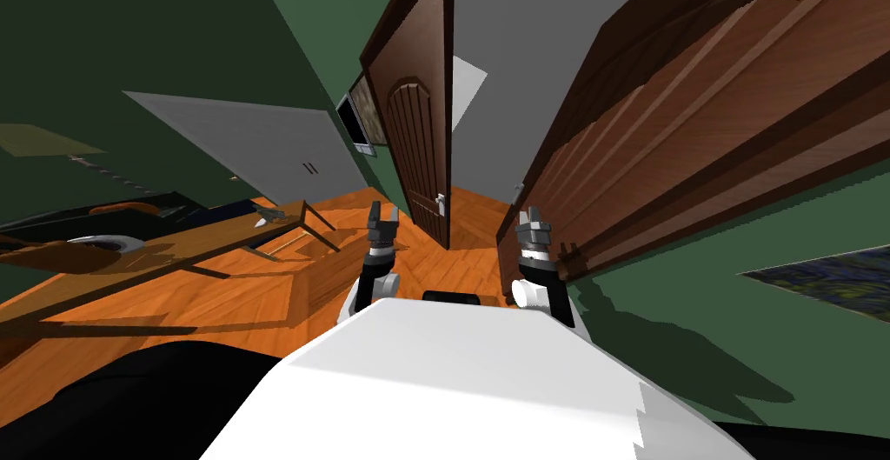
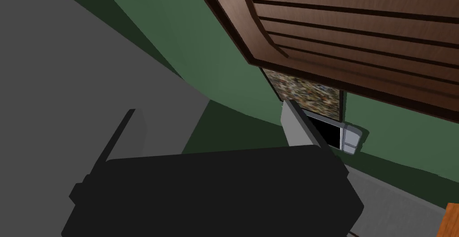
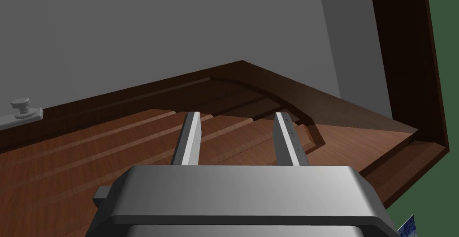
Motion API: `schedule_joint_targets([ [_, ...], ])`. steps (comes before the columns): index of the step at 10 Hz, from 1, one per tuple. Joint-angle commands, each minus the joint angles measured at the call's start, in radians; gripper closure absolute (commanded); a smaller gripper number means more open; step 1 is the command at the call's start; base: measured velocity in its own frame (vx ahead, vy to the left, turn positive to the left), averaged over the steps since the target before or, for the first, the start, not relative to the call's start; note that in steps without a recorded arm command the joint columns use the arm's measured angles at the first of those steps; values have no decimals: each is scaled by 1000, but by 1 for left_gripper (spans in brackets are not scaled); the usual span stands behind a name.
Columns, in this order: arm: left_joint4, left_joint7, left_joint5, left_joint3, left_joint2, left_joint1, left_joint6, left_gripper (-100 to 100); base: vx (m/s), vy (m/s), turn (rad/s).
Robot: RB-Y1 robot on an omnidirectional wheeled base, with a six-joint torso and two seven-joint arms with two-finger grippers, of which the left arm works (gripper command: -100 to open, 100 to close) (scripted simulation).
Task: Push the door open
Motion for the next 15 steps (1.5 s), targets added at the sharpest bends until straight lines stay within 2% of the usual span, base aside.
schedule_joint_targets([
  [1,44,2,-4,-16,1,-22,12,-100,96,85,-94],
  [8,227,21,-11,-81,22,-108,79,-100,84,102,-119],
  [9,231,21,-11,-81,22,-108,79,-100,56,87,-37],
  [15,405,39,-17,-142,38,-189,141,-100,68,106,-122],
])
